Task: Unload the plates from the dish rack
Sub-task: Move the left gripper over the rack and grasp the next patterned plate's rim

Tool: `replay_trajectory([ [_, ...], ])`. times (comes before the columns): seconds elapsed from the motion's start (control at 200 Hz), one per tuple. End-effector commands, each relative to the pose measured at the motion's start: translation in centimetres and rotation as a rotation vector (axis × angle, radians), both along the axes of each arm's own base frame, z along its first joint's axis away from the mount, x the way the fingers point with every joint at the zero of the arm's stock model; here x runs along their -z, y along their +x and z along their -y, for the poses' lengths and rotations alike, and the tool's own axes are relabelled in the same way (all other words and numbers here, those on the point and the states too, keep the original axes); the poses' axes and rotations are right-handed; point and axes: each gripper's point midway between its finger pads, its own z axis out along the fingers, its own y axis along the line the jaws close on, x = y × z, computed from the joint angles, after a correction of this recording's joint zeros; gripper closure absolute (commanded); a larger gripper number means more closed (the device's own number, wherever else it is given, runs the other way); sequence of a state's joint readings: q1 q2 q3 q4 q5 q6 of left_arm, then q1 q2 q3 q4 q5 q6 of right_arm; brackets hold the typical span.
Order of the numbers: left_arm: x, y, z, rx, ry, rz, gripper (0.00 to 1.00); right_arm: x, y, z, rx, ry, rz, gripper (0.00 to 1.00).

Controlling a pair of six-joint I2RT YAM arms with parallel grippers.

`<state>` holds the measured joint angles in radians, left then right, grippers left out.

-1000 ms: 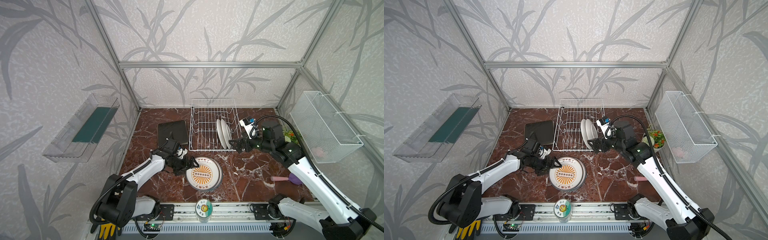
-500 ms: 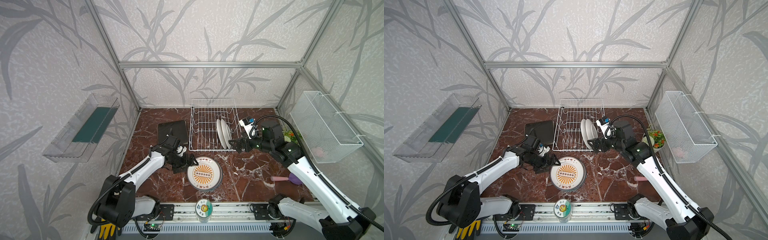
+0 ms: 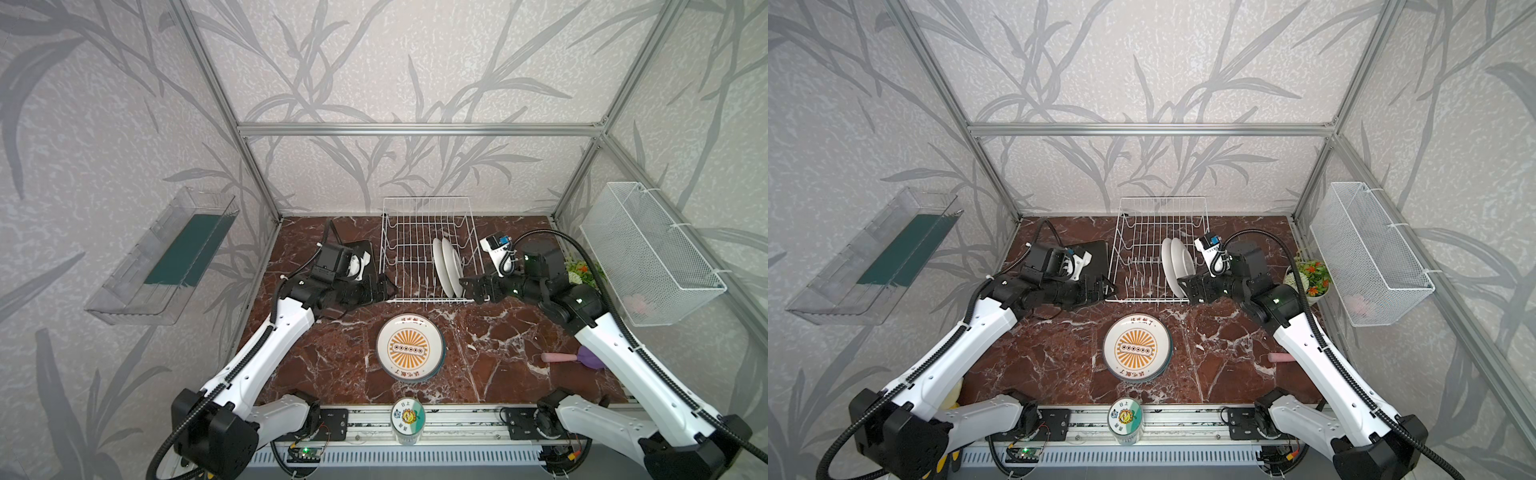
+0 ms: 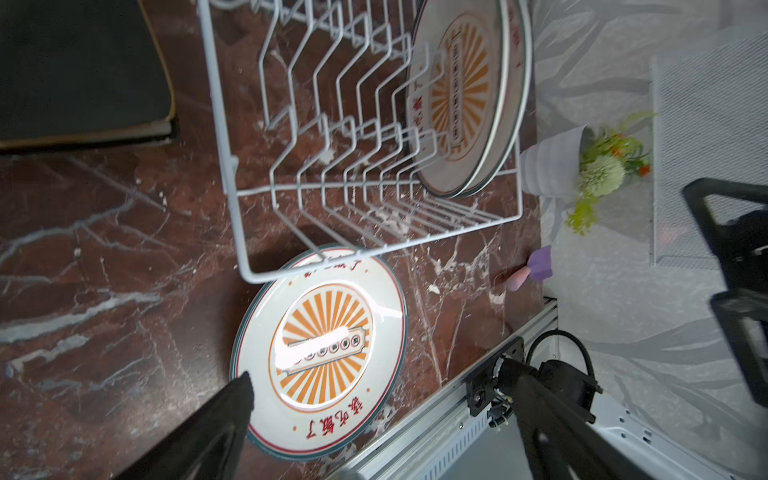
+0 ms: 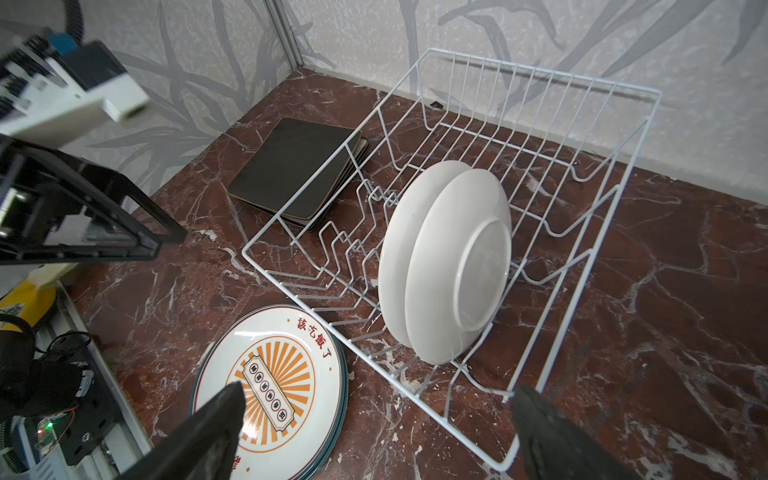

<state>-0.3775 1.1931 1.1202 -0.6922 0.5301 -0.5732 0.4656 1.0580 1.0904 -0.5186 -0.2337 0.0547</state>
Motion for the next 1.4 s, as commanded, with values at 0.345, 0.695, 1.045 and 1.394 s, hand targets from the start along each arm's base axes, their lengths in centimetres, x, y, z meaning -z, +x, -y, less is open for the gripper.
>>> replay_trajectory([
  [0.345,-2.7,8.9,6.3,0.065,0.0,0.107,0.13,0.1,2.0,1.9,0.196,0.022,0.018,0.01],
  [0.695,0.6,12.5,11.9,0.142,-0.035,0.028,0.39,1.7,1.3,1.8,0.194,0.04,-0.044,0.01],
  [1.045,4.2,13.9,14.8,0.151,-0.04,-0.047,0.6,1.4,0.9,3.1,0.225,0.002,-0.012,0.01],
  [1.394,4.7,13.9,15.8,0.141,-0.065,-0.068,0.7,1.0,1.0,3.1,0.226,0.004,0.0,0.01],
])
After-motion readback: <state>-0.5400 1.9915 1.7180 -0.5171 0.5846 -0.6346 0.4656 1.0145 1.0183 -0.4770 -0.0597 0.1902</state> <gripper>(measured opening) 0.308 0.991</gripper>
